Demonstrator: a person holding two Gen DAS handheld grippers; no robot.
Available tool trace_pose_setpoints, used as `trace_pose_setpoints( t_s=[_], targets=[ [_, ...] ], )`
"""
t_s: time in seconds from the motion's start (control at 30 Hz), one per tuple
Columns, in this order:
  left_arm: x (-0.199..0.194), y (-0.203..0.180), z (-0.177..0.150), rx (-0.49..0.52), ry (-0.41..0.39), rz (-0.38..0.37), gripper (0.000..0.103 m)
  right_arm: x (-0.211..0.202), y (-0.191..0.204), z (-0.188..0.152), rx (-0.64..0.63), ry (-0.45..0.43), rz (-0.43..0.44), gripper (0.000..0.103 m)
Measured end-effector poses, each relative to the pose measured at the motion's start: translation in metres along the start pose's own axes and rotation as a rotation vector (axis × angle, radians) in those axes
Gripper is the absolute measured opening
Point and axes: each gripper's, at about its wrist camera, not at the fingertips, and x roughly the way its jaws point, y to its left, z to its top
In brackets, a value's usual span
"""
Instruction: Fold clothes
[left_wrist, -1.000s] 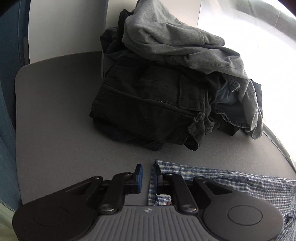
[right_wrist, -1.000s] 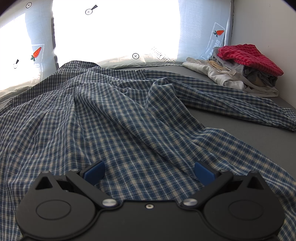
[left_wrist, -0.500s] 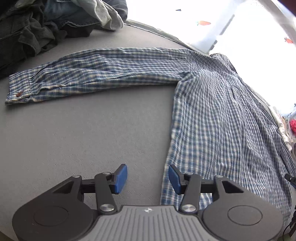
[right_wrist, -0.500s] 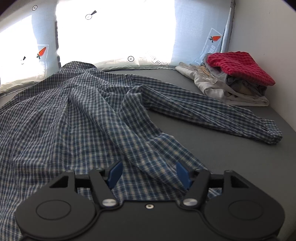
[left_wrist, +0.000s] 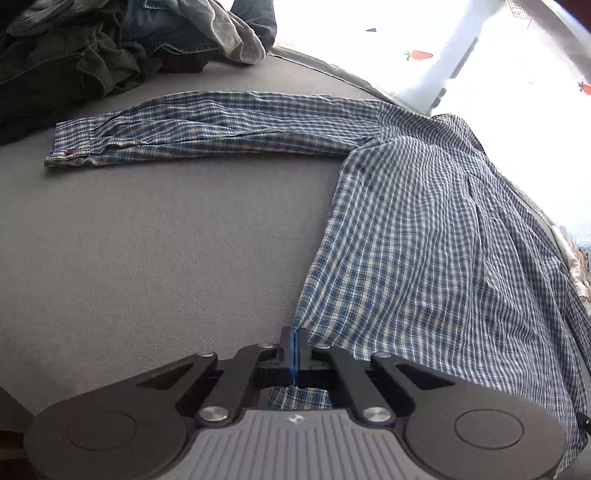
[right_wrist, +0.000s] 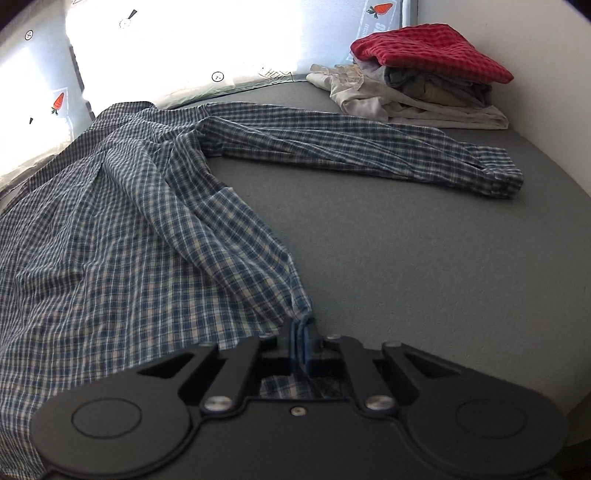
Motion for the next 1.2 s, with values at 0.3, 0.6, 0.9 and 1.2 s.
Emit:
trace_pose_setpoints(
  t_s=[0.3, 0.6, 0.9, 1.2],
  targets=[
    [-0.017, 0.010, 0.010, -0.009, -0.011, 0.102, 0.000, -0.032, -0.030, -0.032, 0.215, 0.059, 0.100, 0.001],
    [-0.007, 0.021, -0.005, -0.121, 0.003, 0.145, 0.020, -0.028, -0.010, -0.003, 0.089, -0.036, -0.063, 0.048],
    [-0.017, 0.042, 0.005, -0.233, -0.070, 0.182, 0.049, 0.007, 0.055, 0.025, -0.042, -0.114, -0.027, 0.089],
    [-0.017, 0.071, 0.026, -0.270, -0.102, 0.206, 0.063, 0.046, 0.139, 0.042, -0.211, -0.141, 0.085, 0.103]
  ],
)
